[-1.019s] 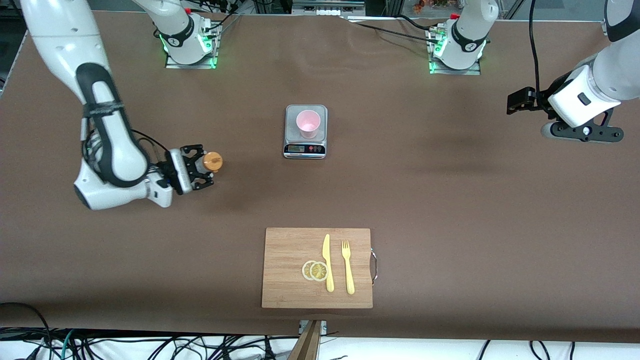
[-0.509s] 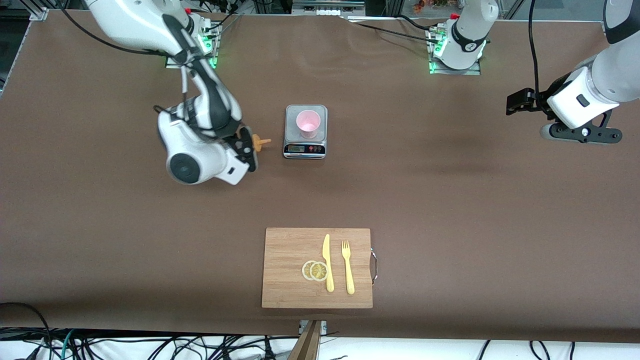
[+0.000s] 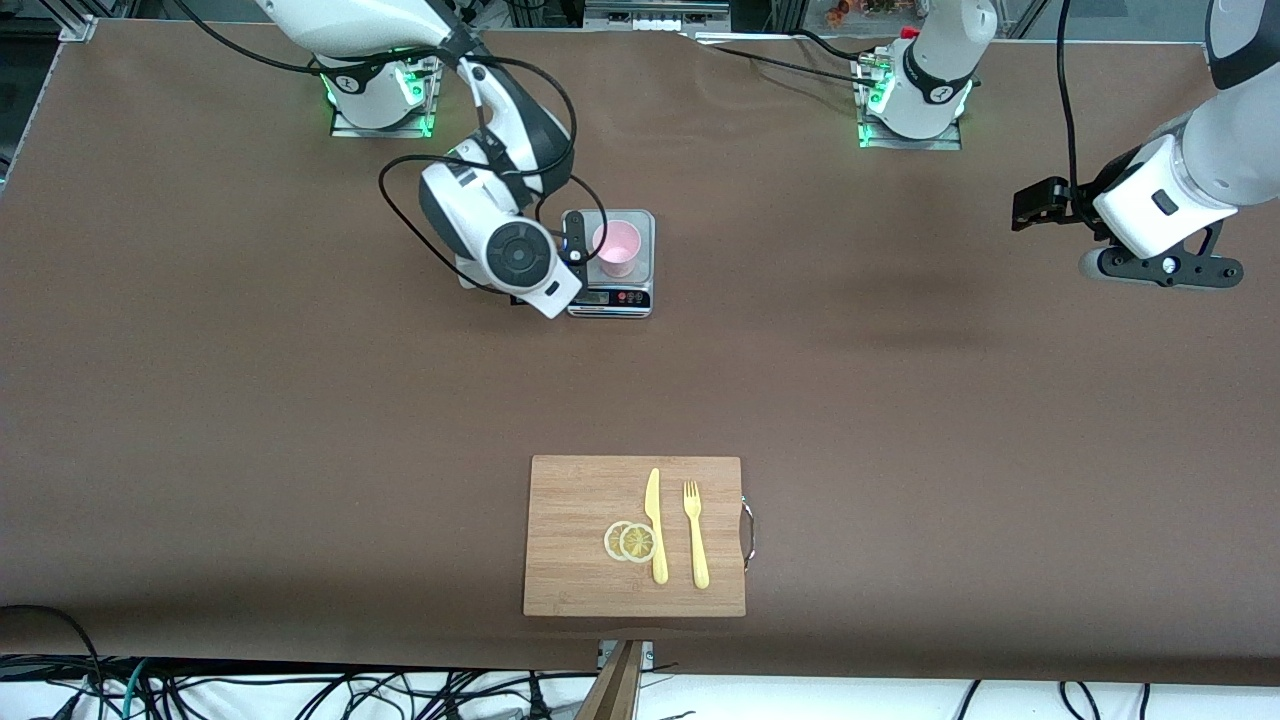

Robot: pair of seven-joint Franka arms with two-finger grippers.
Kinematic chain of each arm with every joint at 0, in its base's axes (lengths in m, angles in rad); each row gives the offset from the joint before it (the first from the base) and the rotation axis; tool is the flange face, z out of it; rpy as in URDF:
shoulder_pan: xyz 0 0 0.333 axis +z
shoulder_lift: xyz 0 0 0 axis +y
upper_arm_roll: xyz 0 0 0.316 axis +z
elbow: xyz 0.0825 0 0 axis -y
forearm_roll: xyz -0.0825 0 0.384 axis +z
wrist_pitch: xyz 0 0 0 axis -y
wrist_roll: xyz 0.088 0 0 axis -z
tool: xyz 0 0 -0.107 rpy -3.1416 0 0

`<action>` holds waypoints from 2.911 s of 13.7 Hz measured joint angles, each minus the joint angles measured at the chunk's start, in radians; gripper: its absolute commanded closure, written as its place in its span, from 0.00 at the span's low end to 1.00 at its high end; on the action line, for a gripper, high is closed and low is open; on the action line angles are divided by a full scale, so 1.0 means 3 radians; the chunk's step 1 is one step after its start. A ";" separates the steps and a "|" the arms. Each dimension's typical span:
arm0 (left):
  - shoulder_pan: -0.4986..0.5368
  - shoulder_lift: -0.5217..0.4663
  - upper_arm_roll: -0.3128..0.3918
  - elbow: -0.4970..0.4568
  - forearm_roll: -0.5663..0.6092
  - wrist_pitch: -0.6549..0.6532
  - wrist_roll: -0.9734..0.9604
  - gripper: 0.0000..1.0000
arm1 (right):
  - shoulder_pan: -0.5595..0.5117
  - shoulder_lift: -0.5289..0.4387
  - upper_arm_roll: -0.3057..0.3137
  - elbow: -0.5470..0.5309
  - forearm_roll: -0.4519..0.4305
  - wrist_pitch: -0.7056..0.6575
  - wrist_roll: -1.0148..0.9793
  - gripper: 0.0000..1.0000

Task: Add sauce to pink cup with both arms
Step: 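Lift the sauce bottle and carry it toward the scale, then tilt the bottle nozzle over the pink cup with the right gripper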

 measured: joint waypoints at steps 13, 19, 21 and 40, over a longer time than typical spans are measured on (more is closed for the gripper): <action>0.0000 0.0001 -0.0001 0.0000 0.0000 0.0000 0.0000 0.00 | 0.0206 0.0053 0.0212 0.0310 -0.0460 -0.0520 0.0555 1.00; 0.0000 0.0001 -0.0001 0.0000 0.0000 0.0000 0.0000 0.00 | 0.0310 0.0116 0.0217 0.0348 -0.0646 -0.0533 0.0668 1.00; 0.0000 0.0002 -0.0001 0.0000 0.0000 0.0000 0.0000 0.00 | 0.0357 0.0116 0.0218 0.0365 -0.0718 -0.0573 0.0708 1.00; 0.0000 0.0002 -0.0001 0.0000 0.0000 0.0000 0.0000 0.00 | 0.0489 0.0217 0.0215 0.0577 -0.0968 -0.0787 0.0782 1.00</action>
